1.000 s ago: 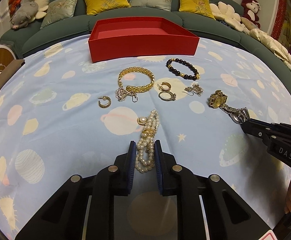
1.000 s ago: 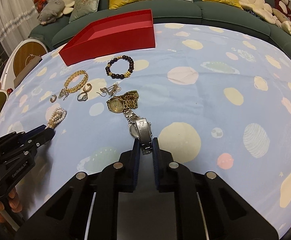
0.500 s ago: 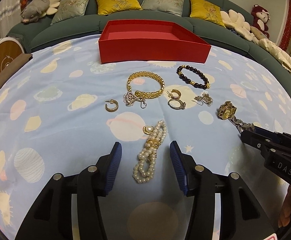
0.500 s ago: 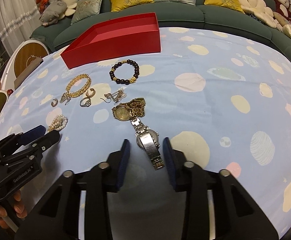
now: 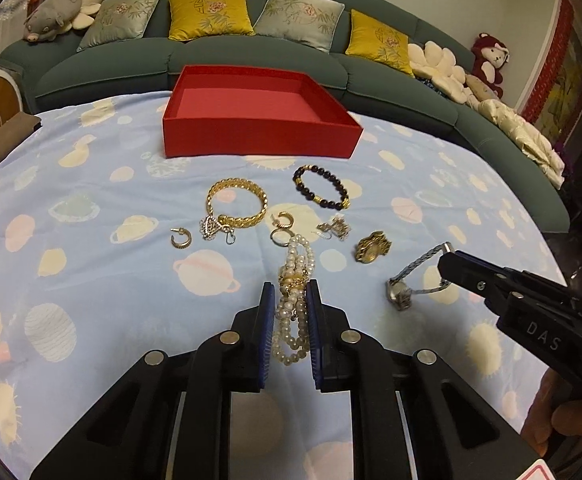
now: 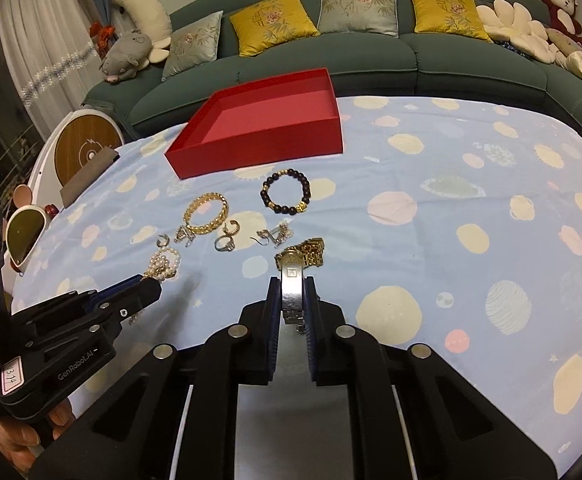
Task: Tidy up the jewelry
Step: 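Lift and carry the pearl bracelet and silver watch over the red tray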
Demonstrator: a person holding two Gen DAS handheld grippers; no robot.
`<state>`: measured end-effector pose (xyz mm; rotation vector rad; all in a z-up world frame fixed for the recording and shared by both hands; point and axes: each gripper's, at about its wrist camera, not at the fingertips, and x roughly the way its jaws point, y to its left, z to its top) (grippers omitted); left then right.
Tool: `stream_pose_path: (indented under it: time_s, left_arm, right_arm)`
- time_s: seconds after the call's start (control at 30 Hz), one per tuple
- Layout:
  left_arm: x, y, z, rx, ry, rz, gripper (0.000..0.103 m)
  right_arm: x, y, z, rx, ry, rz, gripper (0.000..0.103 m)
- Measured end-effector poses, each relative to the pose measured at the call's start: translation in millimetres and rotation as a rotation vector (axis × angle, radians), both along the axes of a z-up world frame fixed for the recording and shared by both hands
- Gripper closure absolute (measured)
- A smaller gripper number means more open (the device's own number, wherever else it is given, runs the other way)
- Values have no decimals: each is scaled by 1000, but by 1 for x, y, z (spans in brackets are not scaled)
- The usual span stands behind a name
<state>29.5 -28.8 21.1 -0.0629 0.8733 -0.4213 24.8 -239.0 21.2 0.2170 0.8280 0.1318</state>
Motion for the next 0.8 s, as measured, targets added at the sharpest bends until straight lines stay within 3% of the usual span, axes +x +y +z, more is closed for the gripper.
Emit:
stream_pose_path:
  time_s: [0.2,0.33,0.53,0.8]
  left_arm:
    - [2,7,47,-74,-22,-11,90]
    - [23,4,82,-43,-65,-37,90]
    - [102,-4,113,29,-140,-21,90]
    - [224,-15,103,81,-139,41,90]
  right_arm:
    - [0,4,35,45,-48,19,92]
    - [19,10,73,37,-101,64,92]
    - [91,8,115,39,-156,84,92]
    - [216,2,116,39,-171,47,92]
